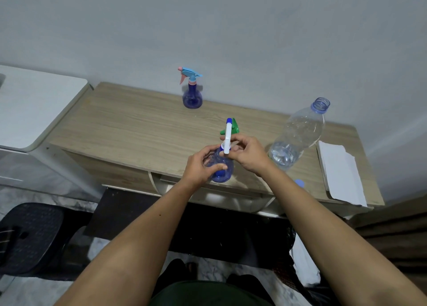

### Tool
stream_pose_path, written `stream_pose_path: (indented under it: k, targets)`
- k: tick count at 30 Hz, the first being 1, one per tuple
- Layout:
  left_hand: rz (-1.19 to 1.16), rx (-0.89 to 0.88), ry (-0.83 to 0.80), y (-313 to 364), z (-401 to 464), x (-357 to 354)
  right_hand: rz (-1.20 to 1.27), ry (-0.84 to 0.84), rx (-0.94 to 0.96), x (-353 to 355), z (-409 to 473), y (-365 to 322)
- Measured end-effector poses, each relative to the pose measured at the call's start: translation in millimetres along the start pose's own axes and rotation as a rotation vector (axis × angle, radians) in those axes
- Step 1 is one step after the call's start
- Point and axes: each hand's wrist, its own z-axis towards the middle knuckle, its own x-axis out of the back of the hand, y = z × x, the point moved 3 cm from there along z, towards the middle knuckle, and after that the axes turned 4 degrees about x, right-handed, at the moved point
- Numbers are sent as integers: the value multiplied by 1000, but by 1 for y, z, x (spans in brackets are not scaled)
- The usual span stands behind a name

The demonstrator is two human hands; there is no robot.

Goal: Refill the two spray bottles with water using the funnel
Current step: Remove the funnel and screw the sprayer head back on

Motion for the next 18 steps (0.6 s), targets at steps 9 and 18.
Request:
stream_pose_path:
  k: [9,18]
  targets:
    - [-35,-4,-34,1,0,0,45,16,-56,2,-7,1]
    - [-2,-13,-56,0,2,2,54,9,-68,1,-8,3]
